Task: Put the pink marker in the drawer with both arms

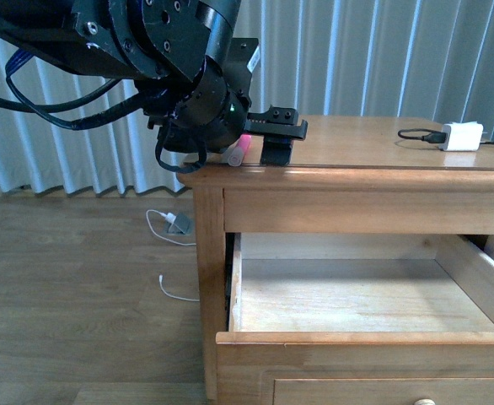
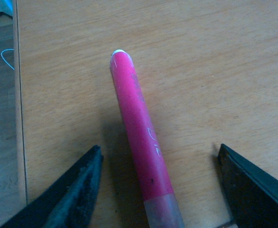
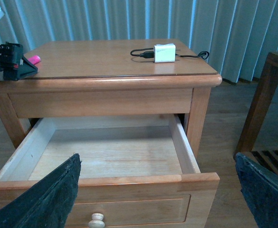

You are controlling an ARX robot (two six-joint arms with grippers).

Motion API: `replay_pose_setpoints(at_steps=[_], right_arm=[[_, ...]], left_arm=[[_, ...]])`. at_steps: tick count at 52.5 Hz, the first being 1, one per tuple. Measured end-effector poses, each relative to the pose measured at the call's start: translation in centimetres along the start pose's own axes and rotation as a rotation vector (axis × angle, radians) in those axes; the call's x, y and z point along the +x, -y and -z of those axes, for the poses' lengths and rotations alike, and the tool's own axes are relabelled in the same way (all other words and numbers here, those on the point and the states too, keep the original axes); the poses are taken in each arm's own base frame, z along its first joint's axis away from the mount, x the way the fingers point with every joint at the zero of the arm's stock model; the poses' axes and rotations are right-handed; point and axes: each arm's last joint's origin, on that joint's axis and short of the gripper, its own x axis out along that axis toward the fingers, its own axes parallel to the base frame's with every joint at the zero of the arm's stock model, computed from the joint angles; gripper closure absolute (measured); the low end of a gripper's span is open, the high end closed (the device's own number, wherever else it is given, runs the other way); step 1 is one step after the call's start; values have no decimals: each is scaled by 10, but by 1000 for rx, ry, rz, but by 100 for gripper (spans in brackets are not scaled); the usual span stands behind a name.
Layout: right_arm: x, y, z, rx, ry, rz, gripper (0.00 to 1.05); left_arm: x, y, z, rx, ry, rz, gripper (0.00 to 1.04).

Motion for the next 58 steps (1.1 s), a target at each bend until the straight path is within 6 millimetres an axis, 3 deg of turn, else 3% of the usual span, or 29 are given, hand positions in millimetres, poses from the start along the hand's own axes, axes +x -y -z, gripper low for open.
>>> replay_pose_setpoints(at_steps=[22,39,48,54,58], right_arm=[[0,0,0,0,0,0,8],[0,0,0,0,0,0,8],[0,0,0,0,0,0,8],[0,0,0,0,0,0,8],[0,0,0,0,0,0,8]], left_arm=[[-2,-5,0,14,8,-9,89],[-18,-7,10,2,68,50,90],[-47,-3,20,11,126,161,90],[-81,8,28,60,151,311,90],[-87,15,36,95,121,373,90]])
